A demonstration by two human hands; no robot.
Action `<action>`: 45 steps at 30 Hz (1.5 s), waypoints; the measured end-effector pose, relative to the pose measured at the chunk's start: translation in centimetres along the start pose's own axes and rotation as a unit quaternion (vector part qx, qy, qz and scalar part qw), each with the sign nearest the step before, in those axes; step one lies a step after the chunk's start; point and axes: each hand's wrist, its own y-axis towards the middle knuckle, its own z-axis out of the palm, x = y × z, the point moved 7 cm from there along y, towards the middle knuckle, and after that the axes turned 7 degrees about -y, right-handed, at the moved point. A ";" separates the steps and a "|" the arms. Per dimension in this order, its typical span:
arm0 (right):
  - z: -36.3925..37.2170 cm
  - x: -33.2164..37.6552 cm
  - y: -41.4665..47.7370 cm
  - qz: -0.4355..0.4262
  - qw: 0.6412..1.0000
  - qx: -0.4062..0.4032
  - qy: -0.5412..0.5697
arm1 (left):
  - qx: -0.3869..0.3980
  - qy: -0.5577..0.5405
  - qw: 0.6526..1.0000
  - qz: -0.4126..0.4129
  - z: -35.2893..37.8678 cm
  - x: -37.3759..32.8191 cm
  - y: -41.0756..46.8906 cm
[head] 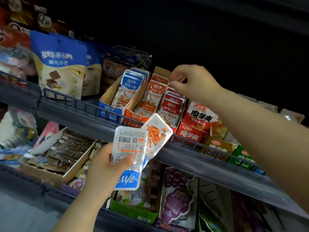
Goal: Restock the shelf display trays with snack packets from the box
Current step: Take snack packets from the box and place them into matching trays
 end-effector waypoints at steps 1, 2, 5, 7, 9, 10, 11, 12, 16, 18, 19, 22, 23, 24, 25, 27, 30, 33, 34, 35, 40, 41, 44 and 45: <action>-0.2 0.5 -0.7 -0.018 1.000 -0.002 0.021 | 0.002 -0.016 1.000 -0.009 0.1 0.1 -0.1; -0.3 1.1 -1.4 -0.035 0.999 0.010 0.037 | 0.009 -0.030 0.999 -0.018 0.2 0.1 -0.1; 0.8 3.2 -4.1 -0.090 0.987 0.118 0.057 | 0.051 -0.040 0.997 -0.044 1.3 0.3 -0.6; 2.2 3.9 -6.1 -0.112 0.971 0.209 0.028 | 0.071 -0.037 0.996 -0.048 2.0 0.1 -1.1; 3.7 3.9 -8.0 -0.115 0.951 0.287 -0.008 | 0.080 -0.046 0.995 -0.048 2.4 -0.2 -1.5; 4.2 3.7 -8.7 -0.111 0.943 0.314 -0.016 | 0.085 -0.050 0.994 -0.047 2.6 -0.3 -1.7; 4.6 3.5 -9.2 -0.104 0.938 0.332 -0.014 | 0.090 -0.052 0.994 -0.045 2.8 -0.5 -1.9; 4.7 3.2 -9.6 -0.094 0.936 0.340 -0.005 | 0.096 -0.053 0.993 -0.043 3.1 -0.7 -2.2; 4.6 1.8 -10.4 -0.040 0.935 0.346 0.065 | 0.108 -0.070 0.991 -0.042 4.3 -1.1 -2.8; 4.6 1.2 -10.9 -0.018 0.934 0.337 0.117 | 0.103 -0.078 0.991 -0.039 4.5 -1.2 -2.8; 4.5 0.9 -11.2 -0.007 0.933 0.329 0.144 | 0.100 -0.081 0.991 -0.037 4.6 -1.2 -2.8; 4.6 -0.1 -12.2 0.032 0.929 0.302 0.211 | 0.098 -0.079 0.992 -0.024 4.9 -1.6 -3.0; 4.6 -0.5 -12.6 0.044 0.929 0.293 0.223 | 0.094 -0.080 0.992 -0.018 4.8 -1.7 -3.0; 4.7 -1.0 -13.0 0.058 0.930 0.284 0.228 | 0.085 -0.083 0.993 -0.011 4.6 -1.8 -3.0; 4.7 -1.5 -13.4 0.076 0.931 0.269 0.234 | 0.069 -0.084 0.994 0.000 4.1 -2.0 -2.8; 4.7 -3.2 -14.4 0.142 0.925 0.219 0.277 | 0.030 -0.078 0.996 0.038 2.9 -2.2 -2.4; 4.7 -5.8 -16.3 0.260 0.876 0.117 0.389 | -0.006 0.011 0.994 0.108 1.7 -2.7 -2.1; 5.3 -6.1 -17.8 0.330 0.786 0.051 0.521 | 0.026 0.135 0.973 0.184 2.3 -3.1 -2.5; 5.9 -5.6 -18.2 0.346 0.748 0.047 0.565 | 0.042 0.170 0.962 0.212 2.6 -3.3 -2.7; 6.7 -5.0 -18.5 0.363 0.706 0.050 0.606 | 0.057 0.201 0.949 0.237 3.1 -3.4 -2.9; 10.5 -1.0 -19.0 0.418 0.559 0.123 0.706 | 0.093 0.260 0.897 0.346 4.1 -3.7 -3.8; 11.1 -0.3 -19.1 0.427 0.535 0.143 0.715 | 0.100 0.260 0.892 0.356 4.1 -3.7 -3.9; 12.5 1.9 -19.4 0.440 0.479 0.199 0.733 | 0.117 0.247 0.894 0.355 4.0 -3.5 -3.8; 12.9 2.3 -19.4 0.436 0.476 0.210 0.734 | 0.122 0.245 0.894 0.354 3.9 -3.3 -3.7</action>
